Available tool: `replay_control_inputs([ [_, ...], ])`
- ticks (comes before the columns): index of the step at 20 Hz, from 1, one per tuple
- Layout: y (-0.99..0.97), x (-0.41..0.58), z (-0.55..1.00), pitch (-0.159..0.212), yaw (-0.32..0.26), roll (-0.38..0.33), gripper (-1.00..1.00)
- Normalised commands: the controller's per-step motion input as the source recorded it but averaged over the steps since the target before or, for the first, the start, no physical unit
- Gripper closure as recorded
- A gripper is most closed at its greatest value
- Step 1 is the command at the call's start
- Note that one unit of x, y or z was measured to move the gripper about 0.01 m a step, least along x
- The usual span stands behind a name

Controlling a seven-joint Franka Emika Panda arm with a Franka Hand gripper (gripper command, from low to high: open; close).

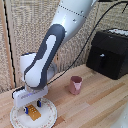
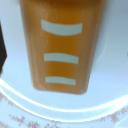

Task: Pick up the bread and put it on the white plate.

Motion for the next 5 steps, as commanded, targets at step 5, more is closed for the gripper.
replay_control_inputs([
  [5,-0.05,0.103,0.89,-0.001,-0.009,0.040,-1.00],
])
